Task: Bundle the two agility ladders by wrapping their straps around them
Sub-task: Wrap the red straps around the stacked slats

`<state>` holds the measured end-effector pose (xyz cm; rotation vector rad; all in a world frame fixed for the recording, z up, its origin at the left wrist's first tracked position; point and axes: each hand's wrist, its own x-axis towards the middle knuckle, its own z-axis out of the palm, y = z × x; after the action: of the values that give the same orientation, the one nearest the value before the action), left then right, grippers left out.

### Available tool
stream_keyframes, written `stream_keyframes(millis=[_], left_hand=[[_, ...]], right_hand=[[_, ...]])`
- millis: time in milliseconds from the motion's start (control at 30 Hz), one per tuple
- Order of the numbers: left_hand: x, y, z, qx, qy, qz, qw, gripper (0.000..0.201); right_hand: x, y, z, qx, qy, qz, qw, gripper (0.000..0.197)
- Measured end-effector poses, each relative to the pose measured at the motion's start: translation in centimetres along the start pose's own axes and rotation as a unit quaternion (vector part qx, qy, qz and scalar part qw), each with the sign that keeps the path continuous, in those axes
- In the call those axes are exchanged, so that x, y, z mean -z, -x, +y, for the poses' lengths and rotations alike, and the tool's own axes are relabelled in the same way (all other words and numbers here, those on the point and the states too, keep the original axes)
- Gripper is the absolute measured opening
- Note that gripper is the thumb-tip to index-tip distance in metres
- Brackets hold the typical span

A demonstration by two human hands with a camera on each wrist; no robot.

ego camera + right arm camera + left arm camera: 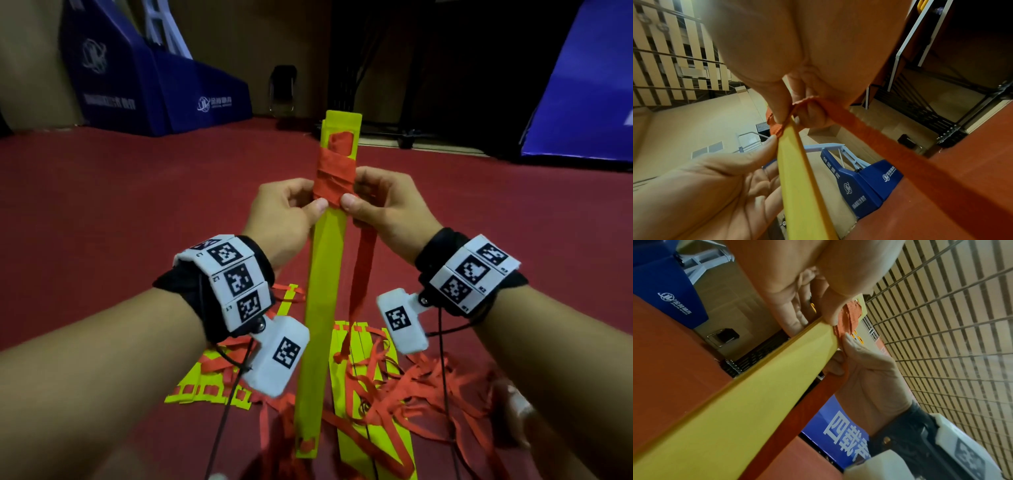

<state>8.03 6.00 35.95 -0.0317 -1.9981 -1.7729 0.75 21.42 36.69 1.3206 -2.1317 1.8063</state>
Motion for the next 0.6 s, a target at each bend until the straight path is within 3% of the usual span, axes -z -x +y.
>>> stream_keyframes(millis=[333, 600], left_hand=[[0.4, -2.4, -3.9, 0.04, 0.144, 0.043, 0.988, 0.027], [-1.6, -3.8, -5.5, 0.093, 0.225, 0.057, 0.968, 0.026]], right_hand=[[-1.7, -2.1, 1.8, -0.035, 0.062, 0.0, 0.997, 0.012], [-2.0, -3.0, 5.1, -0.068, -0.009, 0.038, 0.997, 0.017]])
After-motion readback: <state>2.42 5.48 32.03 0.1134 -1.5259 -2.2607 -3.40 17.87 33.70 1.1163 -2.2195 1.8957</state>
